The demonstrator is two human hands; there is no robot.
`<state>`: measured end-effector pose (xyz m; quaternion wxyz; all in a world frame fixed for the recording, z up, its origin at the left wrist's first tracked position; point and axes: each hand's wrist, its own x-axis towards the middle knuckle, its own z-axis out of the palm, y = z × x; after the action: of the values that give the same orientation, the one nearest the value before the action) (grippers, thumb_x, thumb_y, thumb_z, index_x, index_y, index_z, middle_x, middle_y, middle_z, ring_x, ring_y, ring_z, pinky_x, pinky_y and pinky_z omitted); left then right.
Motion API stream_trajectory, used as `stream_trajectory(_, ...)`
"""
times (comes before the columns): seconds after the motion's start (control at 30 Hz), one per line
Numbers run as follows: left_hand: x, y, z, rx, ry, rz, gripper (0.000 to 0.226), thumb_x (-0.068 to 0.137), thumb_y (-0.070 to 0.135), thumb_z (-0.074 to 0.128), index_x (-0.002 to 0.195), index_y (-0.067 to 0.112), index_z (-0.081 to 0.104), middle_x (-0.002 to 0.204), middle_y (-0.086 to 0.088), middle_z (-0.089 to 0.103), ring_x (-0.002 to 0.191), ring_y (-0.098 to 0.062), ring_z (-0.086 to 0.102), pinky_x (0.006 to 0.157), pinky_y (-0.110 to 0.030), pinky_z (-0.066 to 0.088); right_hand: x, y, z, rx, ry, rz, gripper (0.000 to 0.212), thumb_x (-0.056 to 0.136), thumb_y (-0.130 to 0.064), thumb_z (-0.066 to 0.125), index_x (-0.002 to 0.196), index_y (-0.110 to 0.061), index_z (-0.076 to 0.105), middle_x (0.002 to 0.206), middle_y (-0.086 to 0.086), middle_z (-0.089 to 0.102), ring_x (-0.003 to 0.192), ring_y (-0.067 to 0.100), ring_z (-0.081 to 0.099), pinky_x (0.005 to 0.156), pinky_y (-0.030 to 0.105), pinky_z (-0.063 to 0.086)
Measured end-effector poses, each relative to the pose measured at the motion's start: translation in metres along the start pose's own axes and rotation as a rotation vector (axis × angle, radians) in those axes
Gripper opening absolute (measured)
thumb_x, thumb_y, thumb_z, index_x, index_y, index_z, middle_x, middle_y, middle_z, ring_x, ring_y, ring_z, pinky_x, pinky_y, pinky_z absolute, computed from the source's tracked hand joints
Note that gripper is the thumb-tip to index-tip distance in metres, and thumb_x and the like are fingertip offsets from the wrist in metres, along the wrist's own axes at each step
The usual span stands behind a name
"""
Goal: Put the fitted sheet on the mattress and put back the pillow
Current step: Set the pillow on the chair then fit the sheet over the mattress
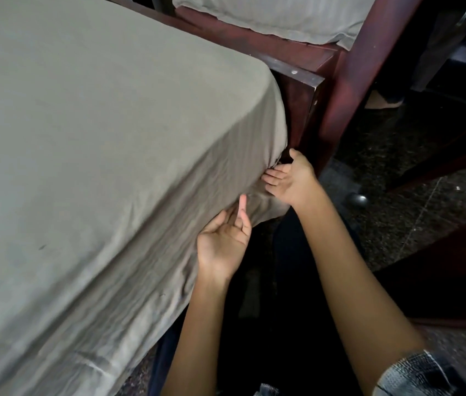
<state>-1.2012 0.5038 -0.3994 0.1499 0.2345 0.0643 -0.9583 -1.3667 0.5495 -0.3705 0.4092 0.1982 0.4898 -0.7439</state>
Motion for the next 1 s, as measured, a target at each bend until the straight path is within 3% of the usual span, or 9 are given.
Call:
stream_trajectory(0.07,0.0,0.001,-0.004,0.045,-0.066,-0.025,0.063,0.062,-0.013,0.071,0.122,-0.009,0.055,0.13,-0.019,0.057,0.119,-0.029,0.056,0.078,-0.032,0.056,-0.003,0.002,0.005,0.155,-0.068,0.048,0.067,0.098,-0.049,0.033,0.143,0.0,0.031,0.147,0.017,0.037,0.14,0.031,0.03,0.116,0.041,0.024)
stream_trajectory(0.17,0.002,0.002,-0.009,0.123,-0.095,-0.036,0.065,0.054,-0.014,0.077,0.117,-0.009,0.059,0.132,-0.018,0.055,0.12,-0.028,0.055,0.083,-0.034,0.056,0.004,0.005,0.018,0.271,-0.122,0.074,0.07,0.091,-0.056,0.042,0.141,-0.007,0.036,0.14,0.013,0.043,0.13,0.027,0.043,0.112,0.042,0.031)
stream_trajectory(0.27,0.005,0.001,-0.01,0.257,-0.048,-0.033,0.051,0.077,0.001,0.058,0.127,0.0,0.052,0.138,-0.013,0.051,0.124,-0.024,0.052,0.096,-0.038,0.048,0.015,0.012,0.016,0.199,0.012,0.039,0.061,0.082,-0.056,0.053,0.116,-0.006,0.056,0.103,0.008,0.06,0.095,0.021,0.06,0.102,0.035,0.044)
stream_trajectory(0.37,0.004,0.002,-0.008,0.326,-0.004,-0.062,0.043,0.084,0.009,0.044,0.126,0.004,0.052,0.135,-0.013,0.054,0.124,-0.023,0.053,0.098,-0.038,0.045,0.019,0.022,0.006,0.266,-0.031,0.013,0.071,0.075,-0.057,0.055,0.121,-0.002,0.056,0.096,0.005,0.061,0.083,0.019,0.058,0.103,0.028,0.037)
stream_trajectory(0.5,0.001,-0.01,-0.001,0.28,0.028,-0.04,0.045,0.085,0.004,0.042,0.129,0.0,0.047,0.131,-0.016,0.057,0.118,-0.027,0.058,0.095,-0.04,0.048,0.014,0.021,0.013,0.284,0.01,0.007,0.079,0.071,-0.059,0.056,0.128,-0.004,0.056,0.128,0.003,0.058,0.119,0.026,0.057,0.105,0.032,0.036)
stream_trajectory(0.6,0.005,-0.01,0.009,0.115,0.048,-0.025,0.049,0.083,0.001,0.039,0.132,-0.004,0.044,0.131,-0.018,0.056,0.118,-0.028,0.056,0.087,-0.04,0.053,0.012,0.018,0.012,0.272,-0.032,0.009,0.061,0.077,-0.057,0.053,0.106,-0.005,0.056,0.105,0.007,0.057,0.092,0.024,0.058,0.092,0.031,0.042)
stream_trajectory(0.73,0.01,-0.005,0.018,-0.033,0.027,0.012,0.054,0.081,0.0,0.037,0.134,-0.006,0.041,0.13,-0.024,0.053,0.118,-0.028,0.053,0.073,-0.039,0.057,-0.002,0.01,0.0,0.176,-0.186,0.047,0.068,0.094,-0.049,0.038,0.139,0.002,0.037,0.137,0.018,0.048,0.128,0.031,0.045,0.108,0.042,0.033)
stream_trajectory(0.83,0.012,-0.011,0.017,-0.035,0.001,0.04,0.053,0.081,0.001,0.039,0.134,-0.005,0.04,0.133,-0.024,0.05,0.121,-0.028,0.051,0.074,-0.038,0.056,-0.022,-0.009,-0.009,0.109,-0.159,0.019,0.073,0.096,-0.042,0.037,0.146,0.006,0.014,0.151,0.024,0.025,0.141,0.036,0.023,0.115,0.043,0.019)
stream_trajectory(1.0,0.013,-0.01,0.005,0.08,-0.03,0.06,0.04,0.083,0.004,0.04,0.121,-0.002,0.051,0.135,-0.019,0.051,0.123,-0.027,0.052,0.088,-0.043,0.05,-0.03,-0.002,-0.019,0.157,-0.073,0.027,0.069,0.097,-0.04,0.035,0.142,0.011,0.024,0.146,0.026,0.034,0.137,0.035,0.032,0.11,0.043,0.028)
